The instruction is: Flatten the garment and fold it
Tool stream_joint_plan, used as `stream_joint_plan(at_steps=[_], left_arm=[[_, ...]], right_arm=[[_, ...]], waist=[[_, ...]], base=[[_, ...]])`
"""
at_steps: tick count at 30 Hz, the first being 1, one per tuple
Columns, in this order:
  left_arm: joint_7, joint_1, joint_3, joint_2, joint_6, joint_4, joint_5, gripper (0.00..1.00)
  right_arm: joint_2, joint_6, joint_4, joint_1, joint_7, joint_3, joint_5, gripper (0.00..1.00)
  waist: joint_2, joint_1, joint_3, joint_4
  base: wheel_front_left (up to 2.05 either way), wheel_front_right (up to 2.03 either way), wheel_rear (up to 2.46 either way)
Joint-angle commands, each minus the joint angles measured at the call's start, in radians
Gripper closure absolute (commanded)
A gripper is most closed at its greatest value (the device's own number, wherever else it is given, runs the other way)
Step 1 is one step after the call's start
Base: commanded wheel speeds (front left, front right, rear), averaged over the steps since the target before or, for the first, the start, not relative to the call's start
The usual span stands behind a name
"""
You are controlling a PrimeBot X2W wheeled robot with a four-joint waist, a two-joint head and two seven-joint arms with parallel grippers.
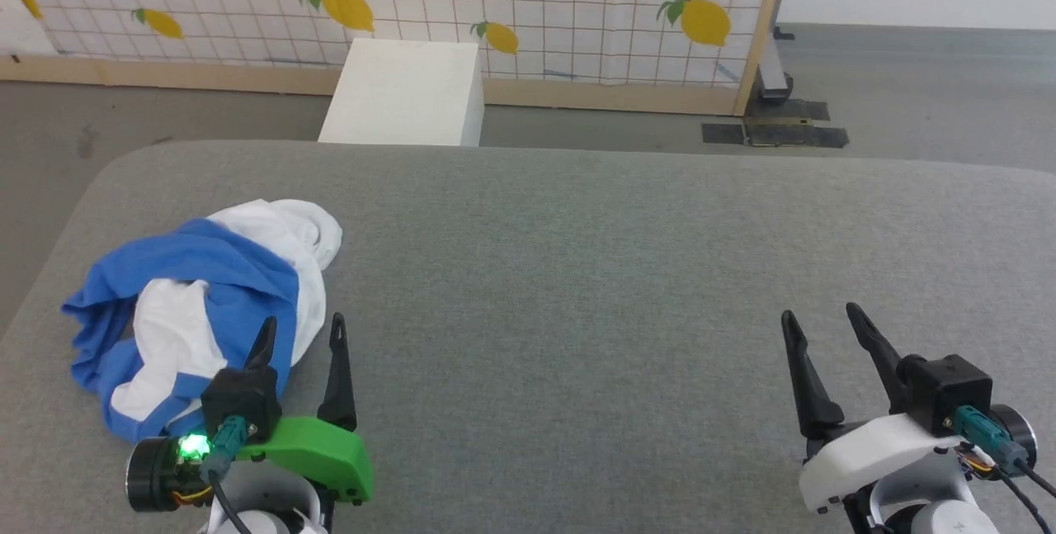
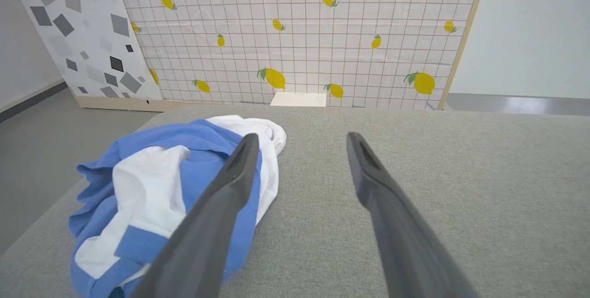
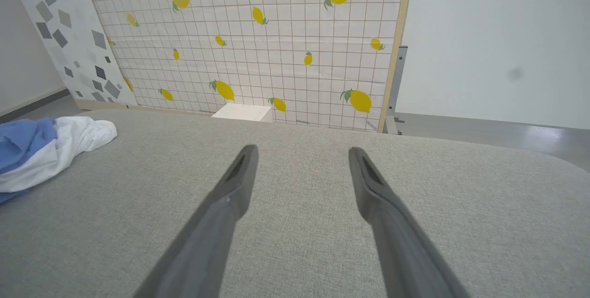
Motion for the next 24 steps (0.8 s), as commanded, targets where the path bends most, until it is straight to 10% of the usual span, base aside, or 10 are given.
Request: stream_joint_plan(at_steps=[1,24], left_arm=[[-0.011,0.017,0.0,-0.001,0.008,0.005,-0.011,0.0],[-0.058,0.037,0.002,-0.002,0.031,0.022,-0.042,0.0]], right_arm=[[0.0,0.0,0.006,0.017,-0.014,0.002,0.015,0.0],[0.0,-0.001,0.057,0.022,-0.061,0.033,0.081,0.0]], waist=[[-0.0001,0.0,0.001,0.02],[-0.0001,0.0,0.001,0.171]], base=[[0.0,0.0,0.0],[0.0,0.0,0.0]])
